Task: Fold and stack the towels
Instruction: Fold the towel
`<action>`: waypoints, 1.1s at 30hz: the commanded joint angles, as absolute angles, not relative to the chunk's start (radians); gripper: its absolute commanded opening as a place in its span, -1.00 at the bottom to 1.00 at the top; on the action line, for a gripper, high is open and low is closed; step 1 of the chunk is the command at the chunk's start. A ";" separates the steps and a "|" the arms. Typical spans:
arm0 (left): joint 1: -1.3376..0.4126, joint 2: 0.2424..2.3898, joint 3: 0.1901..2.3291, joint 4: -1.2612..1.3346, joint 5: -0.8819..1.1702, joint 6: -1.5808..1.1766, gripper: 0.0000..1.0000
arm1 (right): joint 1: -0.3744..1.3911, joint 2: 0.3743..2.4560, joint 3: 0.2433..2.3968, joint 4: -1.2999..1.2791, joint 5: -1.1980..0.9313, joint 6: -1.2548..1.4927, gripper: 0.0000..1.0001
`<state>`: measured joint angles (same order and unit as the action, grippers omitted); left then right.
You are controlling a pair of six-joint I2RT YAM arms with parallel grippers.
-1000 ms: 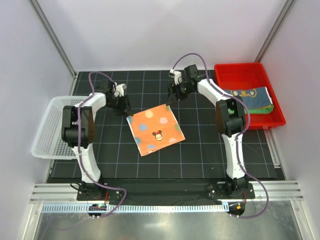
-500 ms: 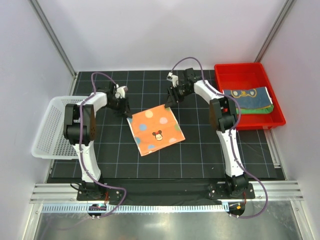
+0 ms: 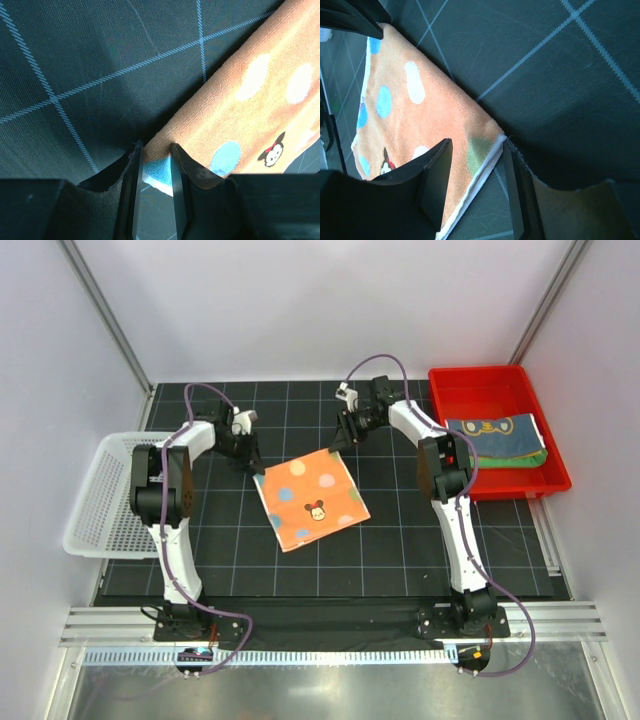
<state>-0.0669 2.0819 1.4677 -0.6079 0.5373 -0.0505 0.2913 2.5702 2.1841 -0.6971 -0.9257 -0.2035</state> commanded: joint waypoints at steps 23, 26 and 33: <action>-0.069 2.172 1.586 -0.641 0.644 -0.046 -0.40 | 0.250 2.576 2.151 -0.608 -0.898 -0.127 -0.88; -0.069 2.163 1.629 -0.638 0.629 -0.064 -0.31 | 0.212 2.507 2.035 -0.513 -0.873 -0.061 -0.98; -0.069 2.161 1.721 -0.649 0.597 -0.069 -0.12 | 0.189 2.434 1.957 -0.497 -0.828 -0.046 -0.98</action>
<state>-0.0696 2.1647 1.6726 -0.6468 0.5873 -0.0700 0.1963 2.4893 1.9678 -0.5186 -0.8944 -0.0528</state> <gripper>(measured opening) 0.437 0.047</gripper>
